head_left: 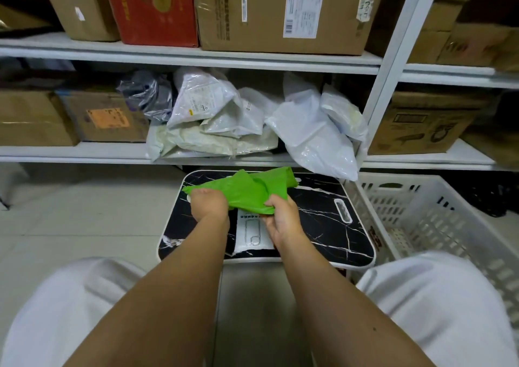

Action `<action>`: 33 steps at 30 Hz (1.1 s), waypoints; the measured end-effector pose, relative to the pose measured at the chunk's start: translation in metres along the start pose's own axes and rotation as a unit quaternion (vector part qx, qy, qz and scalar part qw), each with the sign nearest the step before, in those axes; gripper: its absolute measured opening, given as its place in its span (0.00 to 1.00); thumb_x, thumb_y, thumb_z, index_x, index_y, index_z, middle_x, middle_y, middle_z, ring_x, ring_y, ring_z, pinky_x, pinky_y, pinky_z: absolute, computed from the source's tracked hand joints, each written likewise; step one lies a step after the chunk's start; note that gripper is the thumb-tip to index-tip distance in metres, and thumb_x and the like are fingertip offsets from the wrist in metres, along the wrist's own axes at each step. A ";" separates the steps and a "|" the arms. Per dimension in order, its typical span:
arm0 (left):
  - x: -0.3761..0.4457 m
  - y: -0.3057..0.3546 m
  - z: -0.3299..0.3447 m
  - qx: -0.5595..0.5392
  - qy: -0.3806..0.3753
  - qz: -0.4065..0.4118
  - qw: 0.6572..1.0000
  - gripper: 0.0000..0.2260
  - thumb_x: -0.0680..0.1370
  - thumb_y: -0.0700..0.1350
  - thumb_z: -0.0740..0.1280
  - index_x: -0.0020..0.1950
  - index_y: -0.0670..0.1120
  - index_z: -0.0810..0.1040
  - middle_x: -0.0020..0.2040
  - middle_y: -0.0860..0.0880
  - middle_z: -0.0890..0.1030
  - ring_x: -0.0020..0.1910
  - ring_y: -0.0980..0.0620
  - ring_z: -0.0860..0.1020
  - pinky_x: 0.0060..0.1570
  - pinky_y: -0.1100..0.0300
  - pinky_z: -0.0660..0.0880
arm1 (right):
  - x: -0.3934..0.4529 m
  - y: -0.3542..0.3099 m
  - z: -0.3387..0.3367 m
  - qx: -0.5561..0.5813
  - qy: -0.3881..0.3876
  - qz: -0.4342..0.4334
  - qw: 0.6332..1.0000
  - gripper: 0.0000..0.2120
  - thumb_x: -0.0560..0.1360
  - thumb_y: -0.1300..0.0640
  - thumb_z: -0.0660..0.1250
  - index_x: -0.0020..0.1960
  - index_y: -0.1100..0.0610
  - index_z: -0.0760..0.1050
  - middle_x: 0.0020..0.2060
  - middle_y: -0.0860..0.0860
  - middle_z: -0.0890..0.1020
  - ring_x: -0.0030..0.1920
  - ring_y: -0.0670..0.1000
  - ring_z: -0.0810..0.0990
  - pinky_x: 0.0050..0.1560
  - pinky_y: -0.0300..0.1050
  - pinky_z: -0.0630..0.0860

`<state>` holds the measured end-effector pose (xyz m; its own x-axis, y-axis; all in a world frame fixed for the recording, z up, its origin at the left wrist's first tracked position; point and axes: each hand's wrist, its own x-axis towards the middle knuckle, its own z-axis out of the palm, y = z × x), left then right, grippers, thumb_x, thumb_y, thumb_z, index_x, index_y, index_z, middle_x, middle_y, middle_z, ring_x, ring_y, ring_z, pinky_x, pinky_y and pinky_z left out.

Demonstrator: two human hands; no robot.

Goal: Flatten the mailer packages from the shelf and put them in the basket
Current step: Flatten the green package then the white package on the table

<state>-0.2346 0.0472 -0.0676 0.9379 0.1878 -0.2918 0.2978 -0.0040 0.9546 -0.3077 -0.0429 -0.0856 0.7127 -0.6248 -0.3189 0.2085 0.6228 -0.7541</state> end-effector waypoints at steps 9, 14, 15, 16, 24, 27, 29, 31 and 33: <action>0.017 -0.048 0.017 0.173 -0.143 -0.061 0.973 0.06 0.79 0.38 0.60 0.46 0.45 0.75 0.60 0.38 0.77 0.40 0.47 0.73 0.55 0.52 0.75 | 0.012 0.034 -0.064 -0.318 0.176 0.016 0.932 0.09 0.66 0.53 0.67 0.41 0.58 0.75 0.41 0.57 0.79 0.44 0.57 0.78 0.44 0.48 0.71; 0.009 -0.067 0.015 0.412 0.057 0.093 0.905 0.14 0.73 0.41 0.65 0.57 0.39 0.74 0.59 0.37 0.72 0.59 0.38 0.71 0.56 0.45 0.69 | 0.007 0.054 -0.082 -0.586 0.399 -0.094 0.699 0.21 0.69 0.51 0.67 0.60 0.57 0.72 0.60 0.57 0.76 0.62 0.59 0.72 0.60 0.56 0.69; 0.016 -0.073 0.019 0.444 0.050 0.196 0.873 0.13 0.69 0.40 0.66 0.52 0.39 0.74 0.57 0.36 0.74 0.59 0.37 0.73 0.55 0.43 0.70 | 0.013 0.059 -0.079 -0.626 0.373 -0.166 0.665 0.22 0.69 0.53 0.67 0.62 0.56 0.73 0.64 0.56 0.76 0.65 0.57 0.72 0.64 0.59 0.66; 0.025 -0.082 0.023 0.474 0.021 0.276 0.836 0.14 0.69 0.41 0.66 0.53 0.40 0.75 0.60 0.36 0.75 0.62 0.37 0.72 0.58 0.40 0.69 | 0.019 0.062 -0.074 -0.657 0.330 -0.239 0.635 0.22 0.69 0.54 0.66 0.63 0.55 0.74 0.66 0.55 0.75 0.67 0.57 0.72 0.67 0.61 0.62; 0.066 -0.115 0.039 0.685 -0.226 0.378 0.580 0.26 0.80 0.58 0.34 0.78 0.53 0.38 0.79 0.47 0.39 0.77 0.46 0.39 0.74 0.40 0.44 | 0.067 0.094 -0.080 -0.848 -0.002 -0.243 0.471 0.24 0.78 0.42 0.50 0.67 0.47 0.75 0.68 0.52 0.75 0.68 0.58 0.73 0.62 0.68 0.70; 0.064 -0.135 0.034 0.692 -0.268 0.341 0.577 0.35 0.75 0.60 0.26 0.79 0.54 0.50 0.79 0.44 0.50 0.77 0.41 0.54 0.69 0.36 0.56 | 0.069 0.109 -0.103 -0.864 -0.030 -0.197 0.462 0.23 0.76 0.40 0.51 0.67 0.43 0.73 0.68 0.51 0.75 0.66 0.62 0.75 0.57 0.69 0.73; 0.064 -0.152 0.030 0.673 -0.260 0.338 0.605 0.34 0.80 0.60 0.32 0.73 0.51 0.69 0.73 0.41 0.68 0.68 0.38 0.71 0.59 0.35 0.70 | 0.069 0.117 -0.109 -0.864 -0.026 -0.195 0.464 0.23 0.76 0.40 0.51 0.68 0.43 0.67 0.69 0.52 0.74 0.65 0.65 0.74 0.56 0.69 0.73; 0.068 -0.159 0.030 0.666 -0.250 0.349 0.610 0.30 0.82 0.58 0.38 0.70 0.50 0.73 0.69 0.41 0.73 0.64 0.39 0.75 0.54 0.36 0.73 | 0.070 0.120 -0.108 -0.853 -0.018 -0.206 0.480 0.22 0.76 0.39 0.52 0.68 0.42 0.67 0.69 0.52 0.74 0.64 0.66 0.75 0.55 0.67 0.74; 0.069 -0.158 0.031 0.656 -0.228 0.370 0.617 0.26 0.80 0.58 0.47 0.67 0.50 0.76 0.66 0.42 0.76 0.61 0.40 0.78 0.53 0.39 0.74 | 0.068 0.117 -0.103 -0.847 -0.007 -0.215 0.486 0.21 0.76 0.40 0.54 0.64 0.43 0.74 0.67 0.51 0.76 0.59 0.65 0.78 0.51 0.62 0.76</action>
<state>-0.2111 0.0302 -0.2401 0.7670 -0.6369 -0.0781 -0.6347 -0.7709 0.0532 -0.3040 -0.0610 -0.2552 0.8540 -0.5151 0.0733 -0.5022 -0.8529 -0.1428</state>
